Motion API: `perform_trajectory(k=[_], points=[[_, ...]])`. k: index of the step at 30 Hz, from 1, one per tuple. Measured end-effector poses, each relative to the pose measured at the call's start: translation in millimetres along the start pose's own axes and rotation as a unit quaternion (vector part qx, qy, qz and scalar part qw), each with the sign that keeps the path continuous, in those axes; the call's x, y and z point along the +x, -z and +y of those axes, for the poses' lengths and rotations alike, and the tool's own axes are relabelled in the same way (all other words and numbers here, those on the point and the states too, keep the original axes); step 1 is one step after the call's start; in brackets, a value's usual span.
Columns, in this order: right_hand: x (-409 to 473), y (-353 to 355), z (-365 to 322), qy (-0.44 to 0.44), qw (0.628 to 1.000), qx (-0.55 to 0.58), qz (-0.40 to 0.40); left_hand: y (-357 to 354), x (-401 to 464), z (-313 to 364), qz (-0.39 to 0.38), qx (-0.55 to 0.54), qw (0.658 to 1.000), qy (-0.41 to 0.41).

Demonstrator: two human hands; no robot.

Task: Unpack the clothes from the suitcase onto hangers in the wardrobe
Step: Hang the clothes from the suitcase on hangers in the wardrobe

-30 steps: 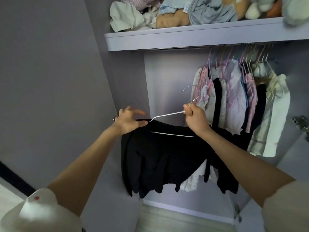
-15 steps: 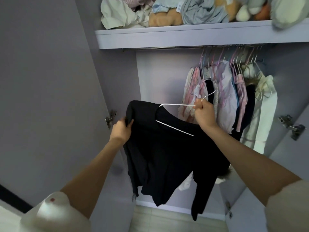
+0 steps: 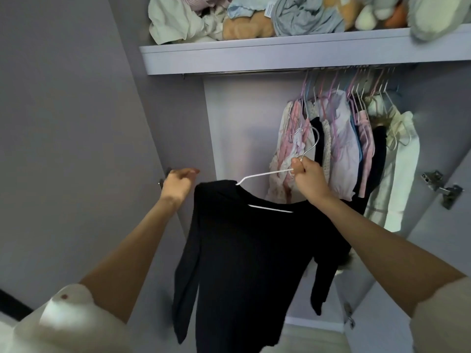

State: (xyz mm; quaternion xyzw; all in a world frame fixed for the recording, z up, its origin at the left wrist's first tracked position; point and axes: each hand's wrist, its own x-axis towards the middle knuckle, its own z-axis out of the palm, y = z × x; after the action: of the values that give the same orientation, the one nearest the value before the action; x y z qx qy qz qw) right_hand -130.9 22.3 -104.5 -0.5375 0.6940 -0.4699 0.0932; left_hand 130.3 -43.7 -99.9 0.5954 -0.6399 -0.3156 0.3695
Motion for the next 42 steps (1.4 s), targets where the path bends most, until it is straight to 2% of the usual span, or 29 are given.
perform_trajectory(k=[3,5,9,11,16,21,23,24,26,27,32,34,37,40,42], points=[[-2.1,-4.3,-1.1,-0.003,1.000,-0.008,-0.004,-11.1,-10.5,-1.0,-0.055,0.040,0.996,-0.064],[-1.3,-6.1,-2.9,0.003,1.000,-0.002,-0.004,-16.5,-20.0,-0.7,-0.087,0.107,0.984,-0.110],[-1.1,-6.3,-14.0,0.028,0.999,-0.025,-0.012,-29.9,-29.7,2.3,-0.072,0.227,0.950,-0.204],[-2.9,-5.7,-19.6,0.046,0.998,-0.038,-0.025,-36.8,-29.9,1.9,-0.068,0.241,0.941,-0.227],[-4.6,-7.7,-8.6,0.025,0.998,0.008,-0.064,-46.0,-29.3,-6.3,-0.097,0.272,0.928,-0.238],[-3.0,6.4,5.0,0.030,0.985,0.042,-0.167,-45.2,-27.5,-16.9,-0.014,0.256,0.946,-0.199],[2.0,17.2,23.6,0.007,0.979,-0.033,-0.201,-39.8,-25.2,-22.0,0.001,0.249,0.950,-0.188],[3.0,20.0,33.8,-0.002,0.968,-0.114,-0.224,-36.3,-24.8,-24.3,0.005,0.245,0.952,-0.182],[4.1,20.7,50.0,-0.009,0.926,-0.272,-0.263,-32.8,-23.9,-26.3,0.011,0.240,0.955,-0.177],[4.2,18.2,52.8,-0.008,0.911,-0.311,-0.272,-32.0,-24.0,-26.6,0.015,0.244,0.954,-0.174],[-0.2,16.3,38.5,0.026,0.890,-0.348,-0.296,-28.5,-16.8,-32.3,0.033,0.302,0.941,-0.146],[-5.5,15.2,37.5,0.051,0.899,-0.335,-0.279,-24.3,-9.3,-37.3,0.021,0.329,0.934,-0.135],[-11.4,5.1,33.8,0.043,0.923,-0.285,-0.254,-21.6,-3.1,-38.7,0.000,0.349,0.931,-0.110],[-11.3,-7.1,22.9,-0.015,0.937,-0.256,-0.235,-22.1,0.4,-29.5,-0.019,0.314,0.946,-0.085],[-7.7,-14.7,17.6,-0.090,0.950,-0.189,-0.232,-21.9,4.5,-20.6,-0.026,0.294,0.951,-0.092]])
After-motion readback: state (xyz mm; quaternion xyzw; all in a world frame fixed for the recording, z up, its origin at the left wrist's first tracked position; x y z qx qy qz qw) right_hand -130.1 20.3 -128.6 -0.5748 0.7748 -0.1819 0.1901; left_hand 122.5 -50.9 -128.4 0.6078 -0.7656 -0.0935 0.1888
